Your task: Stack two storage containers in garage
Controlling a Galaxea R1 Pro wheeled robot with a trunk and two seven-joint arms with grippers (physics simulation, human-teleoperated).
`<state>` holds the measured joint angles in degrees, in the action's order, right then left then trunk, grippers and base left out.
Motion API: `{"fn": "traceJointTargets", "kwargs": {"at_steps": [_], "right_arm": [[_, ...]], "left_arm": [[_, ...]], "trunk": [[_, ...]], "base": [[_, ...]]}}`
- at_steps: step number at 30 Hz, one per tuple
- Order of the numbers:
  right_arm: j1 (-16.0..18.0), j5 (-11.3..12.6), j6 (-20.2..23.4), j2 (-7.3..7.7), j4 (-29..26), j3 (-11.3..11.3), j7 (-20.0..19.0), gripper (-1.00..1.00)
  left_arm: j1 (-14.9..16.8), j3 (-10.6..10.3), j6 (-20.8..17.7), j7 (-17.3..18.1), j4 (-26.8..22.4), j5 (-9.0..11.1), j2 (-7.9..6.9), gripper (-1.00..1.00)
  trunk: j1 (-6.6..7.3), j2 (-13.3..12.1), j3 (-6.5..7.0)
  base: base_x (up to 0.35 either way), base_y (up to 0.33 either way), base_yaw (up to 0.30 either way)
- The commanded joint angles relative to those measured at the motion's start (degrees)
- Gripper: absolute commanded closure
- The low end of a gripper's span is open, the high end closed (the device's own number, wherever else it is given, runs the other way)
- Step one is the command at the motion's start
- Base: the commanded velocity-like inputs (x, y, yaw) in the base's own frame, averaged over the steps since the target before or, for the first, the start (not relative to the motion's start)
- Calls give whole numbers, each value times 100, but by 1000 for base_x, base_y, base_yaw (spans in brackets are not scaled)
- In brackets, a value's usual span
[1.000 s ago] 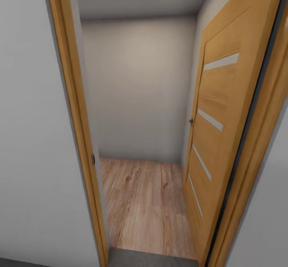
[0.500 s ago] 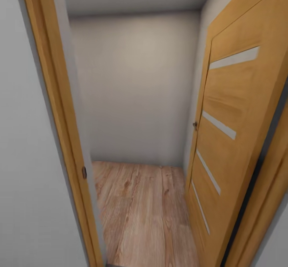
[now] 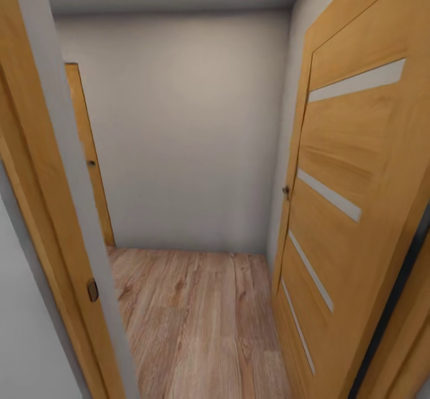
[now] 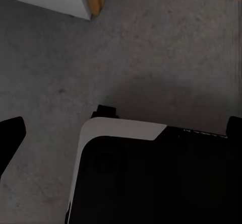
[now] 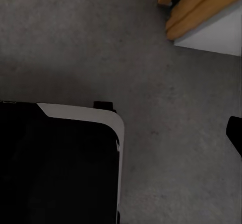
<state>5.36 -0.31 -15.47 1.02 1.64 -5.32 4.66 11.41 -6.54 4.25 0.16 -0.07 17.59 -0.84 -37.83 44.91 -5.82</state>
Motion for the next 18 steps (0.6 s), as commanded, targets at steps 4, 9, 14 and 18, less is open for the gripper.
{"fn": "traceJointTargets", "kwargs": {"at_steps": [4, 9, 14, 18], "right_arm": [[9, -4, -22, 2, 14, -47, 27, -100], [9, -4, -18, 3, 17, -48, 27, -100], [9, -6, -17, 4, 17, -48, 26, -100], [9, -13, -5, 4, 15, -56, 15, -100]], "left_arm": [[3, -49, 48, 2, 6, 52, 2, -100], [2, -49, 64, 2, 1, 52, 4, -100], [2, -49, 67, 2, 2, 52, 12, -100], [3, -49, 67, 2, 1, 52, 13, -100]], "trunk": [[-4, 7, -9], [-4, 7, -9], [-4, 7, -9], [-4, 7, -9]], "base": [[131, 0, -5], [30, 0, -1], [4, -118, 0], [0, -219, 0]]}}
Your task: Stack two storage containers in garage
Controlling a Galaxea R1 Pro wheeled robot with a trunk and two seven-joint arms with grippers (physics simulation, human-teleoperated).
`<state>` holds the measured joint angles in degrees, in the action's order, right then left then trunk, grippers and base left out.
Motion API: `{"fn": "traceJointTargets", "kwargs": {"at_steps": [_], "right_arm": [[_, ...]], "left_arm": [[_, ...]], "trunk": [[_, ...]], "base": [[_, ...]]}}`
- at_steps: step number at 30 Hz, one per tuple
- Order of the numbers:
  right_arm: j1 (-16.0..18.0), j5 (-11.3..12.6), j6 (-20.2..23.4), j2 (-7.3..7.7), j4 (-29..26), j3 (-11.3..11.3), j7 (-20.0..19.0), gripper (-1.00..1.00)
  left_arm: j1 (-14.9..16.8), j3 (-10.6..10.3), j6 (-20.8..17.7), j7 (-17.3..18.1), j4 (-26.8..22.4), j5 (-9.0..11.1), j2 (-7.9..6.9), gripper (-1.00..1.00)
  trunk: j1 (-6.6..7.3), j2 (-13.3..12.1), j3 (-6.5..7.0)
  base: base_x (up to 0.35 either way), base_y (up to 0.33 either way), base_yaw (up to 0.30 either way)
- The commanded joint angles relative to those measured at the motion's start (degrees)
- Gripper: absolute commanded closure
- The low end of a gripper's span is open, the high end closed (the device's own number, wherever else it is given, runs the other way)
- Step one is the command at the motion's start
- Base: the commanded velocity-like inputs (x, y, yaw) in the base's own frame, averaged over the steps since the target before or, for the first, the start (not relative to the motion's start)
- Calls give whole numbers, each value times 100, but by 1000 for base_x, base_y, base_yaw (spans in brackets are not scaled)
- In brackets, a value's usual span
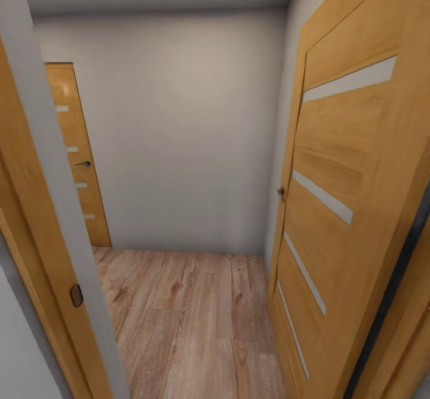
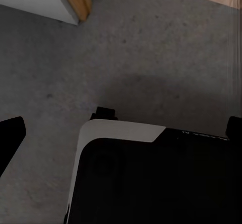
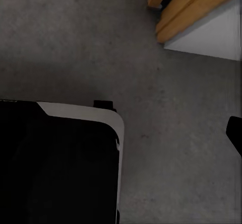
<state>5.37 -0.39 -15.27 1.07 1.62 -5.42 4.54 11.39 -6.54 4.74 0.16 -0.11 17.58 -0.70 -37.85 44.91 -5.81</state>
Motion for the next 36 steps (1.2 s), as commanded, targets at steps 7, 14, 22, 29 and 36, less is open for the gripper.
{"fn": "traceJointTargets", "kwargs": {"at_steps": [7, 14, 22, 29, 36], "right_arm": [[3, -8, -16, -20, 19, -47, 25, -100], [0, -6, -19, -20, 19, -47, 21, -100], [0, -5, -20, -19, 20, -47, 21, -100], [-3, -5, -20, -19, 19, -47, 21, -100], [-3, -5, -20, -19, 21, -47, 21, -100]], "left_arm": [[4, -44, 24, -4, 6, 52, -4, -100], [1, -41, 27, -7, 3, 52, -1, -100], [-2, -40, 27, -7, 3, 52, 0, -100], [-4, -40, 20, -7, 6, 52, 0, -100], [-4, -40, 19, -7, 4, 52, 0, -100]], "trunk": [[-1, 7, -9], [-1, 7, -9], [-1, 7, -9], [-1, 7, -9], [-1, 7, -9]], "base": [[0, -32, 0], [0, 0, 0], [0, 0, 0], [158, 0, 0], [306, 0, 0]]}}
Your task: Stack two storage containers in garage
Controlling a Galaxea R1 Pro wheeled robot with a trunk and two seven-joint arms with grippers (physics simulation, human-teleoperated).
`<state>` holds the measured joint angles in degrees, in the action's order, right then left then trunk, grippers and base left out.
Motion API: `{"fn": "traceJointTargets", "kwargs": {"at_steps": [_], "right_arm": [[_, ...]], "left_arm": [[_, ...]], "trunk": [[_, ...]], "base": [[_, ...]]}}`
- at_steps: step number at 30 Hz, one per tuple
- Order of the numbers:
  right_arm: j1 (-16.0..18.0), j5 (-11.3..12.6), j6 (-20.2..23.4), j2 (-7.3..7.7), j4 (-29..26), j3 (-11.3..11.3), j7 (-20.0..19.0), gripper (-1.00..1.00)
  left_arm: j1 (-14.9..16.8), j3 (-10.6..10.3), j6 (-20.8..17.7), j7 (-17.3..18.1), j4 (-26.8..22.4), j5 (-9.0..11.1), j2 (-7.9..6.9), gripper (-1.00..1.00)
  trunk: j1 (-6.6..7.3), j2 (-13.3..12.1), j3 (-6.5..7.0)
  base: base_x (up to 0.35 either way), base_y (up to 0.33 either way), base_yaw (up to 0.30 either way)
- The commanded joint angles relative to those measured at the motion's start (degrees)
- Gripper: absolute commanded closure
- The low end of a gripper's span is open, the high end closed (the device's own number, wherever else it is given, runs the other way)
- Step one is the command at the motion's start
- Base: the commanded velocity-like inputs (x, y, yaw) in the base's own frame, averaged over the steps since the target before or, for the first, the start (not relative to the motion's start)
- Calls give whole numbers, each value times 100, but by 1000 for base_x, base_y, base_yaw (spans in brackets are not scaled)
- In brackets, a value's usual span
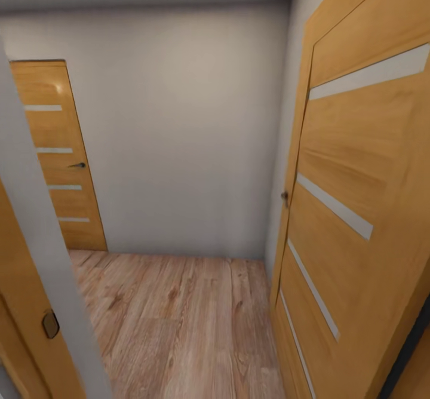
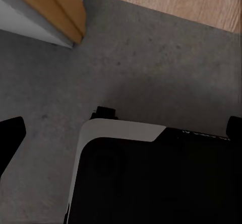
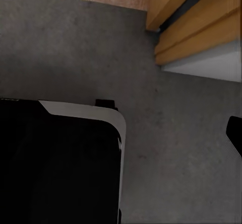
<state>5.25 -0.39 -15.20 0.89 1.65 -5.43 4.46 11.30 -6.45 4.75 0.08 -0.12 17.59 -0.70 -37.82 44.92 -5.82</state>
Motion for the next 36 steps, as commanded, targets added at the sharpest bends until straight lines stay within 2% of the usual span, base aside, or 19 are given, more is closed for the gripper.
{"fn": "traceJointTargets", "kwargs": {"at_steps": [1, 36], "right_arm": [[10, -5, -26, -1, 17, -46, 29, -100], [11, 5, -26, -9, 18, -46, 37, -100]], "left_arm": [[6, -49, 17, 1, 7, 51, 0, -100], [4, -49, 17, 1, 6, 51, 0, -100]], "trunk": [[-4, 6, -9], [-4, 6, -9]], "base": [[319, 0, 0], [312, 0, 0]]}}
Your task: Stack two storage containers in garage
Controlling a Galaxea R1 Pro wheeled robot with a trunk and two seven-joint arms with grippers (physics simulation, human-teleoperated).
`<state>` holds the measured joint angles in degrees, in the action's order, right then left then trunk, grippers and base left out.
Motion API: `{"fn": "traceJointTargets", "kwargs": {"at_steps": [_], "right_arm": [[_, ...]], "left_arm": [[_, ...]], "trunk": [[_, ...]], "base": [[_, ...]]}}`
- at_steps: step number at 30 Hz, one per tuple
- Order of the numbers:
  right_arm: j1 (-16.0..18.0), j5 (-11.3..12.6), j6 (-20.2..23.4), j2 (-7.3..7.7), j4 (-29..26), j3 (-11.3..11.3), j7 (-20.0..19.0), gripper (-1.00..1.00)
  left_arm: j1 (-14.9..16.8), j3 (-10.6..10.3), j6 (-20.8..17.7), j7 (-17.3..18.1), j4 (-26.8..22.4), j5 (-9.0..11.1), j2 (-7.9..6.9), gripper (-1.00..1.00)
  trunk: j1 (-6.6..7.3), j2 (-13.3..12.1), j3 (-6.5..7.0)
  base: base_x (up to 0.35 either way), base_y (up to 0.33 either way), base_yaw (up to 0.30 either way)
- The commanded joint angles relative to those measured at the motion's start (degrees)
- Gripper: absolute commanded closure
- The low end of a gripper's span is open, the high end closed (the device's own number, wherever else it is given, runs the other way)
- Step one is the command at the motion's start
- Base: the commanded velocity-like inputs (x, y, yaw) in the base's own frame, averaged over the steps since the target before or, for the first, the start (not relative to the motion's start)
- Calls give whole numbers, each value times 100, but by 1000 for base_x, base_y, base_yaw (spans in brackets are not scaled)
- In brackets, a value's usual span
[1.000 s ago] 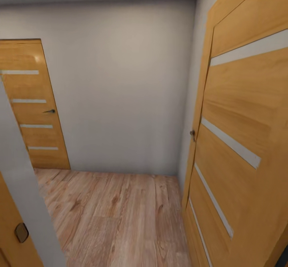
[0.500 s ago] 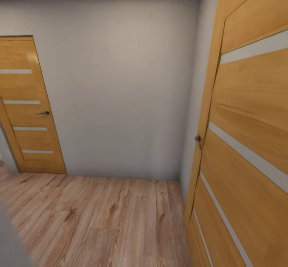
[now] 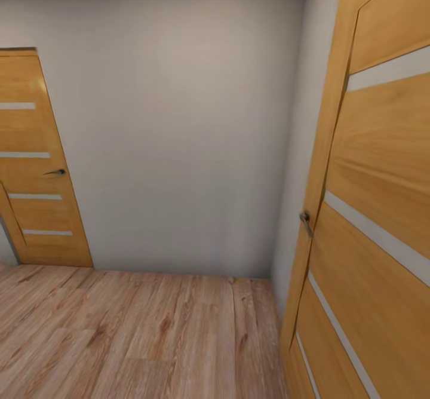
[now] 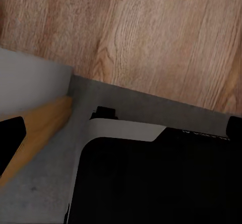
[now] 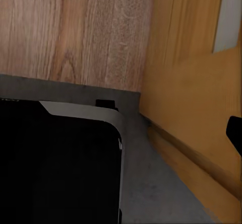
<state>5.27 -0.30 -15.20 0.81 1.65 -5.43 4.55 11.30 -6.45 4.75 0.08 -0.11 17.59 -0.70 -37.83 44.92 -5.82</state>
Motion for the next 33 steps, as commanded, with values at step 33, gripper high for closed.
{"fn": "traceJointTargets", "kwargs": {"at_steps": [33], "right_arm": [[9, 4, -26, -2, 17, -43, 70, -100]], "left_arm": [[5, -49, 17, 1, 3, 51, 0, -100]], "trunk": [[-4, 6, -9]], "base": [[238, 0, 0]]}}
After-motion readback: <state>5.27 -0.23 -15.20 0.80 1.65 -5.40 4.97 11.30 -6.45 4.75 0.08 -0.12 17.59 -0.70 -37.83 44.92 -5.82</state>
